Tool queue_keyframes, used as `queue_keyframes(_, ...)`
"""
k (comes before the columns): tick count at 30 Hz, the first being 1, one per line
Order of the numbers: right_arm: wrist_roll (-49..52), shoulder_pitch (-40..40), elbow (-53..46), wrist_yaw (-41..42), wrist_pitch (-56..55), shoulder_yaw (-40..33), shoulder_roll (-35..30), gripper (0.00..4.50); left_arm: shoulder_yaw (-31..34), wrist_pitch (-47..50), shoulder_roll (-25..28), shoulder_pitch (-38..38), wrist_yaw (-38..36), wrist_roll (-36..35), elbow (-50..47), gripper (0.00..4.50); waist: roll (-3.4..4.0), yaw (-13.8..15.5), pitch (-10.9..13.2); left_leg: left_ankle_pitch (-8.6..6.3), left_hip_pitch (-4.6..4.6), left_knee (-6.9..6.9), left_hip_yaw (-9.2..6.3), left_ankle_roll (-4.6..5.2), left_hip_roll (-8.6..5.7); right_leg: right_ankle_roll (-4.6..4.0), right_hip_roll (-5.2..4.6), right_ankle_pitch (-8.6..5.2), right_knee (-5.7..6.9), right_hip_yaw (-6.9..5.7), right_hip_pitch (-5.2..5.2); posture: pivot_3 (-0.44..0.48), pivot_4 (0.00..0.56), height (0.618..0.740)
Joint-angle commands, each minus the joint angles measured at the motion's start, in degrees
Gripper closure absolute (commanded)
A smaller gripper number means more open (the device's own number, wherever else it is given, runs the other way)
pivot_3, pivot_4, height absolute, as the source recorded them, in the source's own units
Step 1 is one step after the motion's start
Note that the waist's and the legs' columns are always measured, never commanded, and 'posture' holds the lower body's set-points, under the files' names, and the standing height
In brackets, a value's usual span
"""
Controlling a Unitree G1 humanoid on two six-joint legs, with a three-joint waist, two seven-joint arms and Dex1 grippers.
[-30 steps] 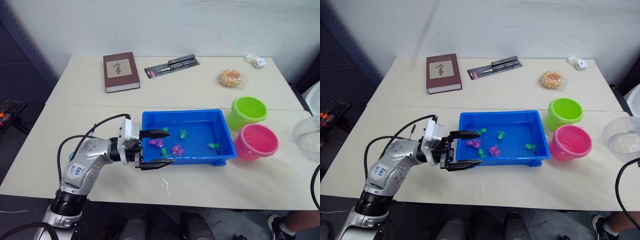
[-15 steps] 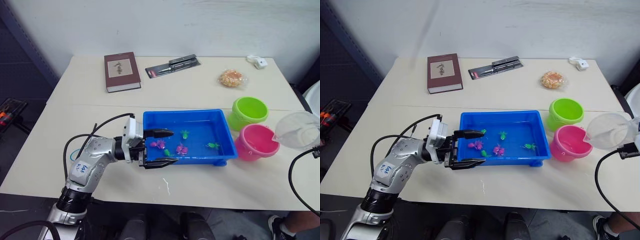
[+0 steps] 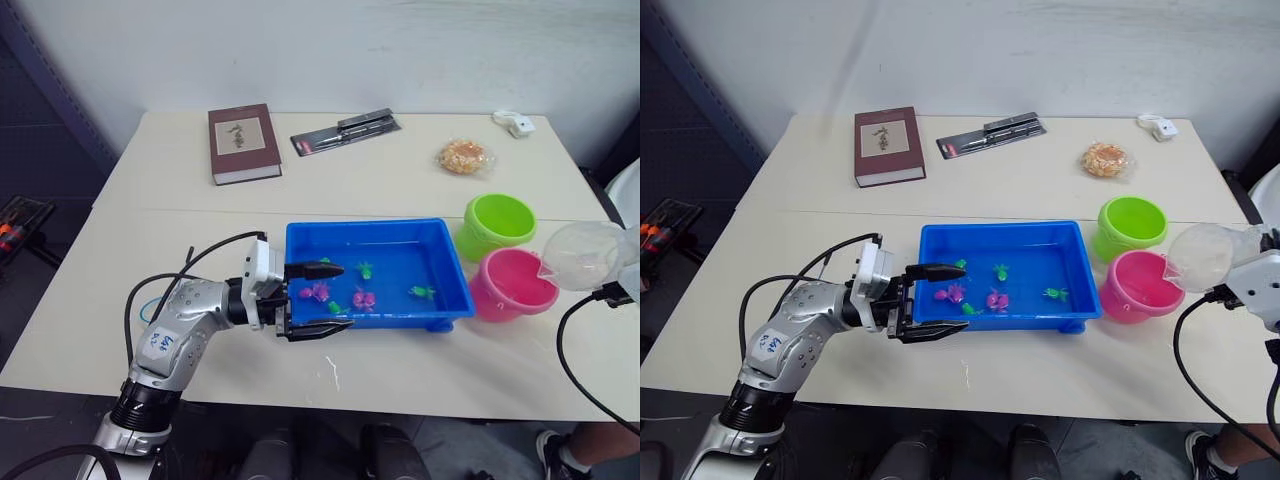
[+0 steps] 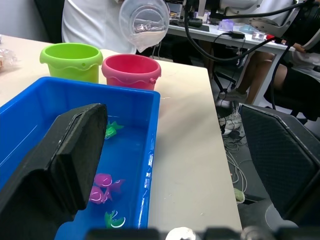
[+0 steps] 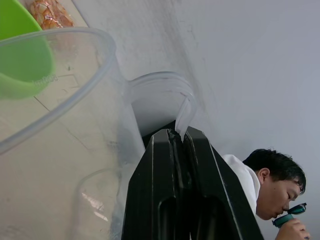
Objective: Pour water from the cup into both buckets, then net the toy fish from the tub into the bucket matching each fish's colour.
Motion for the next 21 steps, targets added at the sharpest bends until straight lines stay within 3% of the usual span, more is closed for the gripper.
queue_keyframes(1,-1.73,-1.2,-0.02,-1.7,-1.86,-0.82,-1.82,4.46,1.19,-0.76,0.36,-0.3,0.22,-0.23,-2.53,0.0,0.0,-0.03,0.0,0.0,0.0,0.0,0.0,0.0,0.0,0.0,0.0,0.0,0.0,0.0,0.0,0.0,0.15,0.738)
queue_keyframes(21,-7.19,-2.44,5.55,-4.08,-9.7,0.88,-5.69,4.46,3.2,-1.65,0.46,0.62,0.86,-0.1,-1.61,0.0,-0.01,-0.03,0.01,0.01,0.01,0.01,0.02,-0.01,0.01,0.0,0.0,0.0,-0.01,-0.02,0.0,0.0,0.15,0.738)
